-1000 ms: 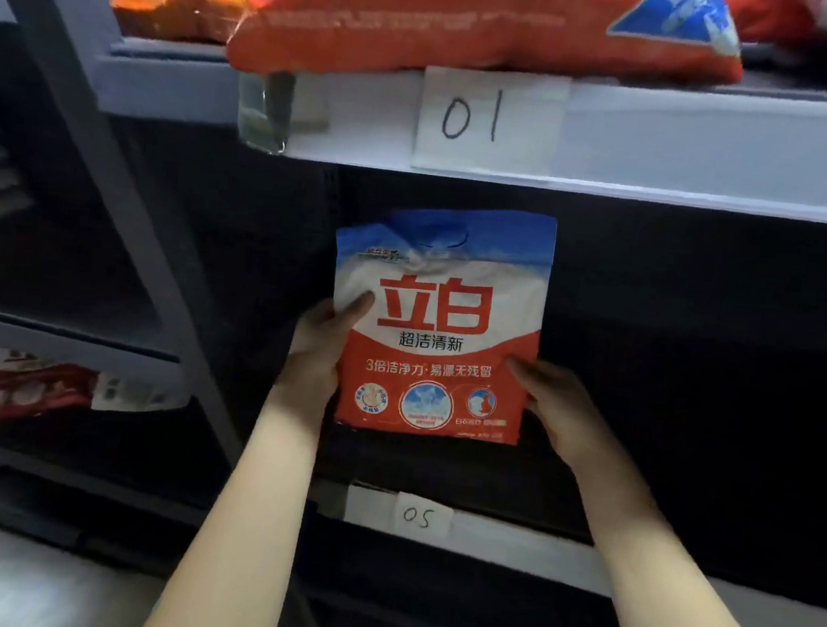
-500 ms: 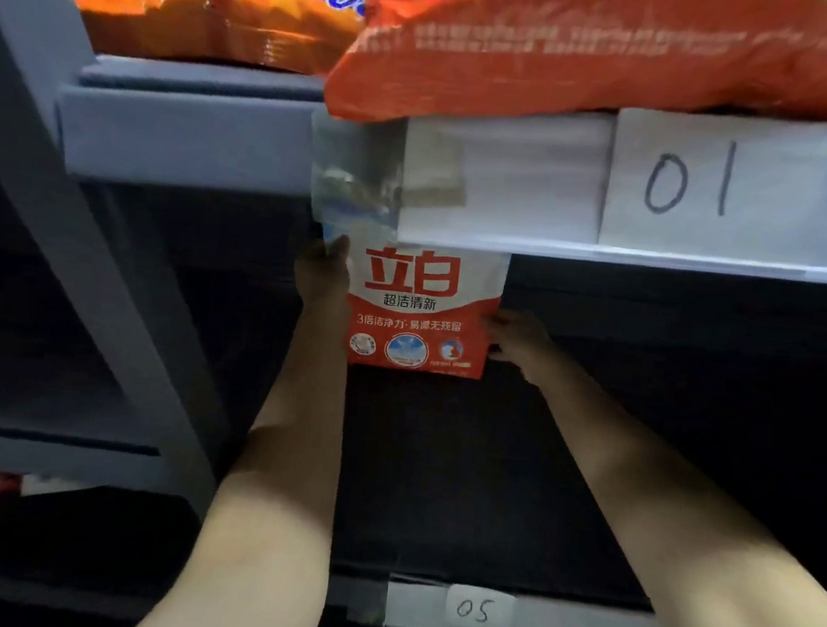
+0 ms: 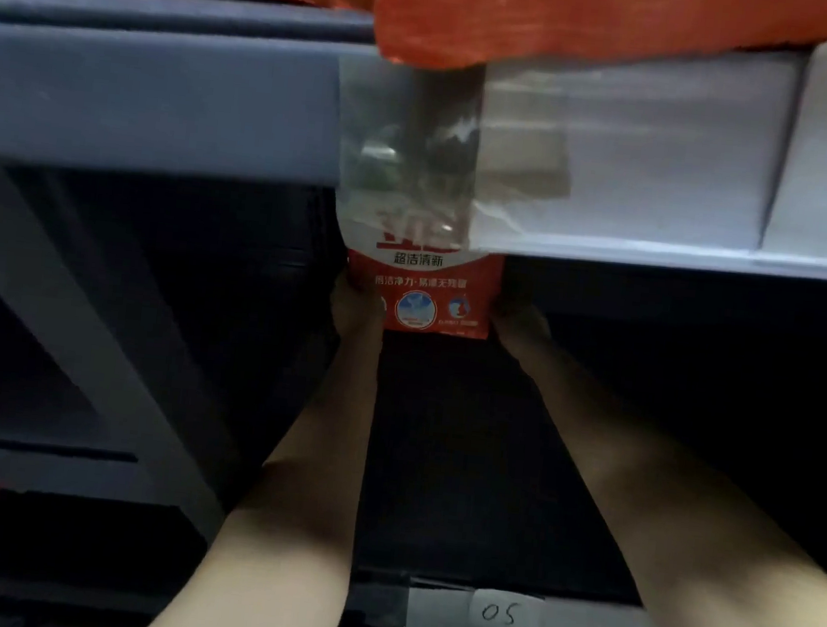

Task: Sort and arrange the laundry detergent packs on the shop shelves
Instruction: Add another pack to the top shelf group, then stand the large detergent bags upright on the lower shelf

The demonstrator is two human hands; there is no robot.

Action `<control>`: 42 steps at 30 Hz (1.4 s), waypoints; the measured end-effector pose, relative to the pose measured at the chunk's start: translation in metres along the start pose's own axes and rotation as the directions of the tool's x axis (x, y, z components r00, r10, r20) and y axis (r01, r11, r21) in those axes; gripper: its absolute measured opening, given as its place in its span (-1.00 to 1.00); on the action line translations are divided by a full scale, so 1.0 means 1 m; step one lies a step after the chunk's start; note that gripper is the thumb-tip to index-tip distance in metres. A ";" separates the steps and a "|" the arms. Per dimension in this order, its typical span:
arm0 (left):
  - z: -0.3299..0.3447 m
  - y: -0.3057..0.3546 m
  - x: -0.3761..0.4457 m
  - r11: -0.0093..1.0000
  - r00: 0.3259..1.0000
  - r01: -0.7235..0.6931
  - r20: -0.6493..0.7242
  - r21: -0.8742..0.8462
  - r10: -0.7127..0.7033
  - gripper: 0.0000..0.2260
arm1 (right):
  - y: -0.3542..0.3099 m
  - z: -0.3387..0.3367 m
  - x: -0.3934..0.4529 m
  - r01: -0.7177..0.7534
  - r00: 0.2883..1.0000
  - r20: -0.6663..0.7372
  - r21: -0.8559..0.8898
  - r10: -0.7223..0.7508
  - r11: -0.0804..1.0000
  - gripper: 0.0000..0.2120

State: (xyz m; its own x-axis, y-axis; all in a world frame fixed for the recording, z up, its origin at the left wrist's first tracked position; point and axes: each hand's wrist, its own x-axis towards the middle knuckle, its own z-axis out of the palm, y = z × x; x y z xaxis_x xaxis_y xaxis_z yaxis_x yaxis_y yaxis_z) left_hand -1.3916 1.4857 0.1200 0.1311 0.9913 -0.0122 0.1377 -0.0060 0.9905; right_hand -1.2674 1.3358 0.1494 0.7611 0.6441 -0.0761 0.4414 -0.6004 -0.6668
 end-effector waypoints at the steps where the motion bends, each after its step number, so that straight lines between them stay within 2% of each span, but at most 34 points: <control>1: -0.003 -0.002 -0.014 1.000 1.000 -0.008 0.019 0.025 0.007 -0.60 | 0.008 0.002 -0.003 0.006 1.000 0.017 -0.036 -0.005 0.999 -0.62; 5: -0.008 -0.007 -0.060 0.973 0.995 -0.088 0.054 0.213 0.078 -0.63 | 0.035 0.007 -0.022 0.094 0.995 0.025 -0.114 -0.092 0.989 -0.71; 8: -0.007 -0.014 -0.092 0.881 0.981 -0.177 0.147 0.438 0.124 -0.62 | 0.056 0.004 -0.038 0.195 0.980 -0.004 -0.187 -0.199 0.963 -0.71; 10: -0.003 -0.017 -0.113 0.763 0.939 -0.318 0.297 0.562 0.173 -0.65 | 0.068 0.001 -0.050 0.274 0.960 0.018 -0.273 -0.280 0.922 -0.69; 12: 0.004 -0.019 -0.131 0.610 0.869 -0.478 0.442 0.632 0.224 -0.67 | 0.079 -0.006 -0.064 0.336 0.939 0.048 -0.342 -0.340 0.878 -0.67; 14: 0.013 -0.019 -0.150 0.490 0.810 -0.576 0.538 0.655 0.233 -0.67 | 0.091 -0.015 -0.077 0.370 0.926 0.076 -0.381 -0.370 0.847 -0.65; 16: 0.020 -0.021 -0.172 0.417 0.764 -0.637 0.603 0.648 0.231 -0.68 | 0.107 -0.024 -0.090 0.383 0.920 0.088 -0.414 -0.383 0.826 -0.65; 20: 0.033 -0.025 -0.217 0.355 0.729 -0.682 0.638 0.640 0.250 -0.69 | 0.142 -0.053 -0.116 0.416 0.899 0.077 -0.455 -0.431 0.788 -0.67; 25: 0.057 -0.010 -0.281 0.368 0.725 -0.684 0.645 0.630 0.242 -0.68 | 0.188 -0.100 -0.152 0.389 0.910 0.057 -0.456 -0.410 0.801 -0.66; 32: 0.082 0.048 -0.374 0.285 0.688 -0.726 0.666 0.626 0.289 -0.69 | 0.224 -0.180 -0.206 0.383 0.912 0.031 -0.418 -0.409 0.823 -0.65; 34: 0.084 0.070 -0.396 0.255 0.659 -0.749 0.648 0.612 0.381 -0.70 | 0.226 -0.205 -0.223 0.447 0.858 -0.043 -0.426 -0.511 0.787 -0.68; 37: 0.075 0.105 -0.427 0.242 0.585 -0.791 0.580 0.561 0.567 -0.76 | 0.221 -0.249 -0.249 0.521 0.771 -0.080 -0.491 -0.631 0.699 -0.71; 40: 0.062 0.142 -0.448 0.135 0.404 -0.861 0.497 0.491 0.768 -0.84 | 0.208 -0.300 -0.275 0.570 0.641 -0.150 -0.563 -0.753 0.598 -0.71; 42: 0.052 0.171 -0.459 0.100 0.305 -0.905 0.466 0.414 0.831 -0.79 | 0.196 -0.334 -0.291 0.600 0.555 -0.208 -0.571 -0.806 0.560 -0.65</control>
State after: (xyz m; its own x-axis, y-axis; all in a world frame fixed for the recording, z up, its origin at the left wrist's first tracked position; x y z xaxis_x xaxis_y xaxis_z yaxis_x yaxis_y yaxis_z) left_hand -1.3768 1.0231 0.2883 0.6118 0.2360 0.7550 0.3011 -0.9521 0.0536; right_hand -1.2440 0.8726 0.2883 0.1654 0.7428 0.6488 0.9754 -0.2205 0.0038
